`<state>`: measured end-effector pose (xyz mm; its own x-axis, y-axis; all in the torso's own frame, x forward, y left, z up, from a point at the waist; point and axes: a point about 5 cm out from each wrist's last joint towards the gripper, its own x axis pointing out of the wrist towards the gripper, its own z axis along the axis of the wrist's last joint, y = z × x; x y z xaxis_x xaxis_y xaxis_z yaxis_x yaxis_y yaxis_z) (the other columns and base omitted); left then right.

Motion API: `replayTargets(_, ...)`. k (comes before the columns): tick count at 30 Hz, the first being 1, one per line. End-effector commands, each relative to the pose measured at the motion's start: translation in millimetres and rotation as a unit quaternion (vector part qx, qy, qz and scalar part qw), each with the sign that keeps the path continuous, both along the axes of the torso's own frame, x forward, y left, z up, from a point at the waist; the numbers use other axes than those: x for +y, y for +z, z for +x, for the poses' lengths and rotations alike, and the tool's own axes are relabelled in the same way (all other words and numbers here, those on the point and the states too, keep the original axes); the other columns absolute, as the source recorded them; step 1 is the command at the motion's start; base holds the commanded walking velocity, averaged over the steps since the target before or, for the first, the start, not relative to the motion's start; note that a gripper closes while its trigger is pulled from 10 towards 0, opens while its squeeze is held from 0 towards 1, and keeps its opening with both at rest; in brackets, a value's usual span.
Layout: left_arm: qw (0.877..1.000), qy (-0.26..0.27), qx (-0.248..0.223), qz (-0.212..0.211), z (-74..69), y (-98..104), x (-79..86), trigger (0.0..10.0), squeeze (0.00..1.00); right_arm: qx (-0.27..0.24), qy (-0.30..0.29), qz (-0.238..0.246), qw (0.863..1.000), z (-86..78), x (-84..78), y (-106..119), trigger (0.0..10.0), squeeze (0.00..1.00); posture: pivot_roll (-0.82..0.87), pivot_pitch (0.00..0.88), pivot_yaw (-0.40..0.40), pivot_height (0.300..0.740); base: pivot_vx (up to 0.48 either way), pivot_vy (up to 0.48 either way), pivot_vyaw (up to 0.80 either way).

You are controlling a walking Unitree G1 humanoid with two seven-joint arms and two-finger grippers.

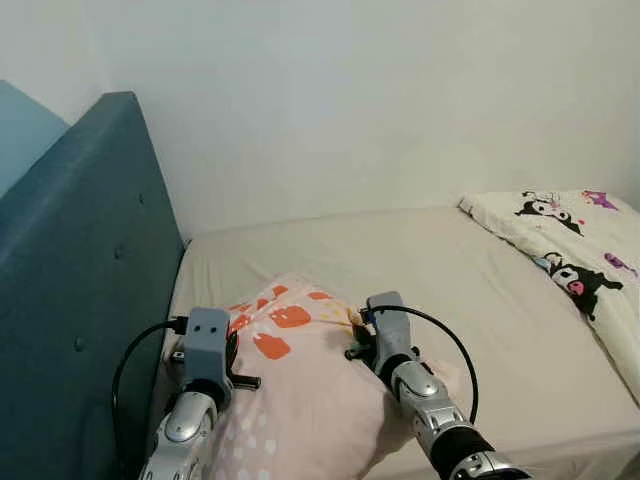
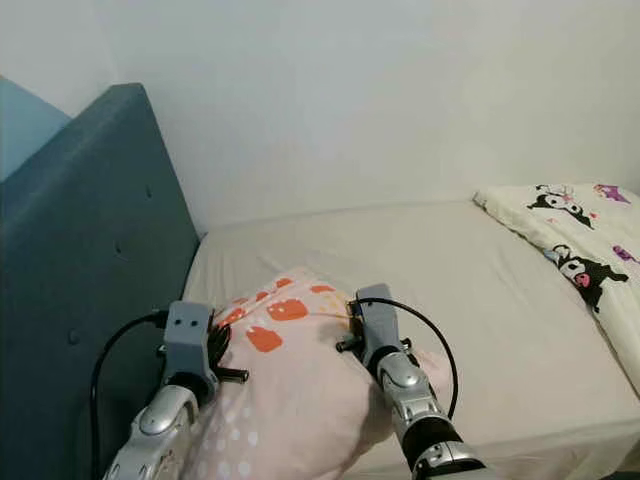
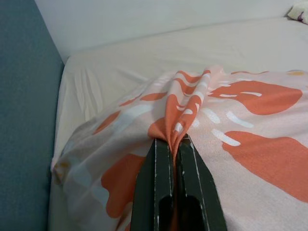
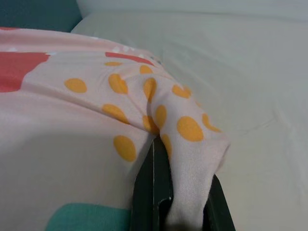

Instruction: Clean up the room

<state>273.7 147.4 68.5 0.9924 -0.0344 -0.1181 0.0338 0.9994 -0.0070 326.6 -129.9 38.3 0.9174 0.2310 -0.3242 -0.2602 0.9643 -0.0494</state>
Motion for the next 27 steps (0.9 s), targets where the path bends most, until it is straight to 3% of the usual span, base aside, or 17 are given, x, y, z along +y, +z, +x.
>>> replayTargets(1, 0.999, 0.025, -0.023, 0.003, 2.8, 9.2, 13.2, 10.0, 0.0, -0.01, -0.026, 0.003, 1.0, 3.0, -7.3, 3.9, 10.0, 0.0, -0.05, 0.0, -0.003, 0.74, 0.0, 0.398, 0.0)
replayTargets(8, 0.999, 0.023, -0.025, 0.003, 3.2, 10.1, 13.7, 10.0, 0.0, -0.009, -0.026, 0.004, 1.0, 3.0, -6.7, 3.8, 10.0, 0.0, -0.05, 0.0, -0.002, 0.74, 0.0, 0.382, 0.0)
replayTargets(11, 0.999, 0.017, -0.028, 0.003, 2.5, 11.0, 12.9, 10.0, 0.0, -0.009, -0.026, 0.004, 1.0, 2.9, -6.2, 3.7, 10.0, 0.0, -0.05, 0.0, -0.002, 0.74, 0.0, 0.0, 0.0)
replayTargets(21, 0.999, -0.003, -0.029, 0.013, 1.1, 12.0, 8.2, 10.0, 0.0, -0.008, -0.027, 0.005, 1.0, 2.7, -5.6, 3.2, 10.0, 0.0, -0.04, 0.0, 0.002, 0.74, 0.0, -0.441, 0.0)
replayTargets(27, 1.0, -0.005, -0.026, 0.008, 1.4, 11.2, 7.3, 10.0, 0.0, -0.008, -0.029, 0.005, 1.0, 2.0, -5.7, 2.5, 10.0, 0.0, -0.04, 0.0, 0.004, 0.74, 0.0, 0.0, 0.0)
